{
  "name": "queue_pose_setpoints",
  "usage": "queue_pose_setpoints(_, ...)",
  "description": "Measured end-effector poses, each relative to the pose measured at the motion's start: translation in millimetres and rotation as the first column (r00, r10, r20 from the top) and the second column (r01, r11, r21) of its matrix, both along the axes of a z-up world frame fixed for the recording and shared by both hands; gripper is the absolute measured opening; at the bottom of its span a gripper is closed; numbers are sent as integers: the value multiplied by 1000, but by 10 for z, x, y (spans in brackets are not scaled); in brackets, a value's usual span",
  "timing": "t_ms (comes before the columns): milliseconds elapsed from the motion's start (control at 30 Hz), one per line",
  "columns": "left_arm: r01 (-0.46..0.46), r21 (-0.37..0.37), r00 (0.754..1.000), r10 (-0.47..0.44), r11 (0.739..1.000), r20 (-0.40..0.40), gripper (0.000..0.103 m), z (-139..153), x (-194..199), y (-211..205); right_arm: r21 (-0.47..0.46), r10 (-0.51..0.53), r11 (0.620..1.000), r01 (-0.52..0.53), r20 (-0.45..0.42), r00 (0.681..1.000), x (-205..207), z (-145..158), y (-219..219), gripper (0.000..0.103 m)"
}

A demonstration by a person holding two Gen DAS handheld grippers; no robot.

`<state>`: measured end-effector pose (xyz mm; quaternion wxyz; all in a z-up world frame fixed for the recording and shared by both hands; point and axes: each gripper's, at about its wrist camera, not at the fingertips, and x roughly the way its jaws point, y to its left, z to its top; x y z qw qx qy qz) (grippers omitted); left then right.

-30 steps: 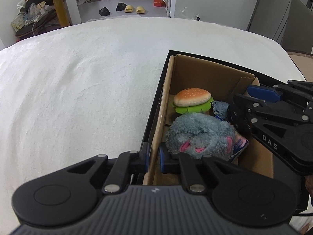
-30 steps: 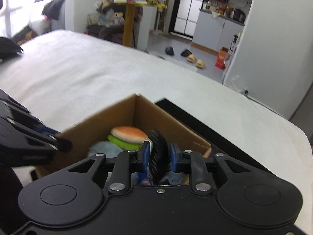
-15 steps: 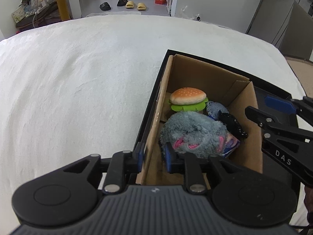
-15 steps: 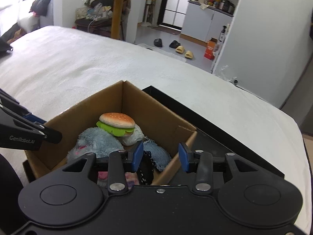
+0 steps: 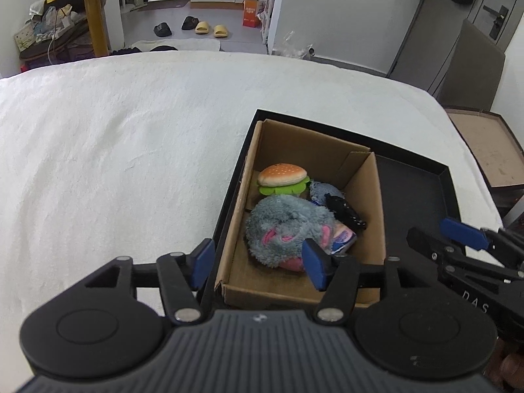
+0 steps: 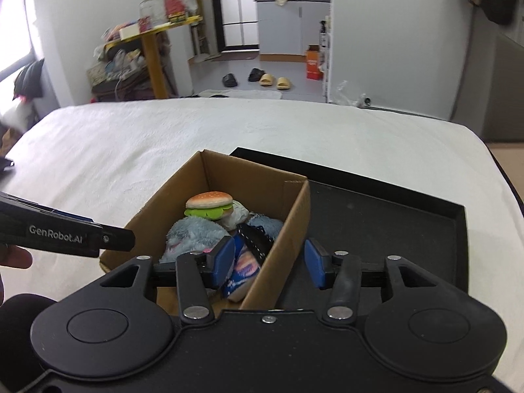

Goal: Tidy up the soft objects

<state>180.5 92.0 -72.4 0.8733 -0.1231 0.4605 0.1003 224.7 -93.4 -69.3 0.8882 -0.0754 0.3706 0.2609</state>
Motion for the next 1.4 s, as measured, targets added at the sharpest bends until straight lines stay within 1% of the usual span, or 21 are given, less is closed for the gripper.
queue_pose_setpoints(67,4,-9,1000,-4,1000,16,64,62,-36,-25,12,-33,999,33,-6,999,-58,27,-73,51)
queue_pose_setpoints(167,20,-10,999,-20,1000,38,68,135,-78,-78,29,-88,996,88,-15,996,-145,70,-206,55)
queue_pose_setpoints(300,40,-8,998,-39,999,53,70,235,-136,-127,47,-156,986,157,-22,987,-249,126,-388,58)
queue_pose_setpoints(400,50,9,997,-50,999,56,71,302,-185,-180,70,-214,974,215,-22,977,-322,179,-548,66)
queue_pose_setpoints(467,52,17,997,-53,998,62,77,349,-218,-206,87,-247,965,248,-22,969,-362,211,-633,74)
queue_pose_setpoints(500,53,19,996,-54,998,67,78,374,-239,-220,97,-259,961,260,-25,966,-385,221,-670,76)
queue_pose_setpoints(567,58,26,995,-59,998,78,80,427,-286,-254,120,-280,952,282,-32,959,-437,250,-750,84)
queue_pose_setpoints(600,60,32,995,-62,998,82,81,451,-312,-272,123,-290,949,292,-31,956,-457,267,-780,86)
queue_pose_setpoints(667,67,39,994,-70,997,88,87,496,-373,-306,117,-311,943,312,-21,950,-504,294,-829,93)
queue_pose_setpoints(700,71,43,993,-75,997,92,88,515,-402,-324,116,-321,940,321,-16,947,-528,307,-850,95)
queue_pose_setpoints(767,82,47,991,-87,995,98,90,552,-454,-359,130,-336,933,336,-20,942,-574,338,-908,103)
queue_pose_setpoints(833,87,53,991,-92,995,97,92,592,-499,-386,144,-345,927,345,-29,938,-617,369,-953,103)
queue_pose_setpoints(900,93,63,990,-99,994,101,96,633,-552,-430,147,-349,926,349,-28,937,-665,408,-993,103)
queue_pose_setpoints(933,95,68,989,-102,993,103,102,655,-573,-446,147,-354,924,354,-26,935,-684,423,-1010,103)
queue_pose_setpoints(967,102,72,989,-109,992,104,103,676,-595,-465,147,-361,921,361,-26,932,-706,439,-1032,103)
queue_pose_setpoints(1100,121,99,984,-132,988,116,103,768,-699,-531,157,-381,910,382,-38,924,-772,498,-1114,103)
queue_pose_setpoints(1233,118,108,985,-130,987,113,103,845,-795,-553,154,-385,910,385,-28,922,-864,579,-1135,103)
queue_pose_setpoints(1400,122,114,981,-137,986,140,103,973,-945,-555,159,-384,910,382,-18,923,-962,708,-1132,103)
